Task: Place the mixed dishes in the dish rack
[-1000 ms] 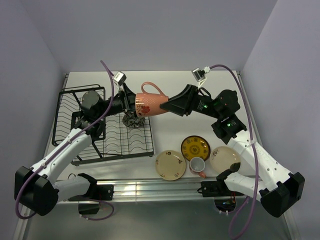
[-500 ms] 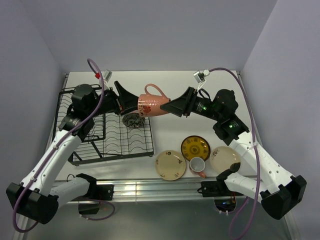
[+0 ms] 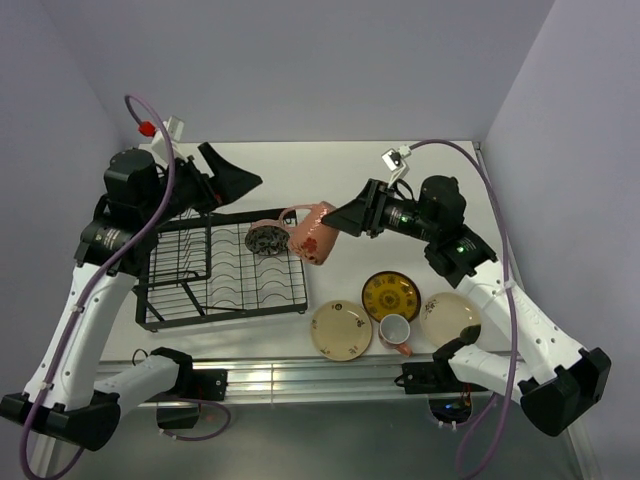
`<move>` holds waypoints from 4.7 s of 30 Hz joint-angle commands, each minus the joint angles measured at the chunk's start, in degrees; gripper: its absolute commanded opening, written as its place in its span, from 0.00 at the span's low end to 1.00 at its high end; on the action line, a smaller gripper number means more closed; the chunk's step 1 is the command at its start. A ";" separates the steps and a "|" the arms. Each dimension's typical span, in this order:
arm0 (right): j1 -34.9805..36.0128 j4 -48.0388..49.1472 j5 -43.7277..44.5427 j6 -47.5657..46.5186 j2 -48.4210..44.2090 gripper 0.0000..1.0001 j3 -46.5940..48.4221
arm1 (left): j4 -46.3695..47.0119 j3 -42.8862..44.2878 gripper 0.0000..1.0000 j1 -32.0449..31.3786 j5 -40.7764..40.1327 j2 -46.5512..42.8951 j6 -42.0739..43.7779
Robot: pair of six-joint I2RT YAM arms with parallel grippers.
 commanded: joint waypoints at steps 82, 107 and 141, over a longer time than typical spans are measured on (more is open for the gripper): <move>36.48 4.37 50.74 -25.91 52.58 1.00 25.37 | -9.31 2.05 0.99 0.42 -13.42 -10.61 9.19; 36.13 -3.46 54.77 -11.67 42.55 0.00 17.54 | -8.08 1.61 0.99 0.42 -12.10 -10.17 8.84; 31.22 10.95 29.62 -12.02 59.86 0.00 31.70 | -8.52 0.90 0.99 0.42 -11.05 -11.32 8.84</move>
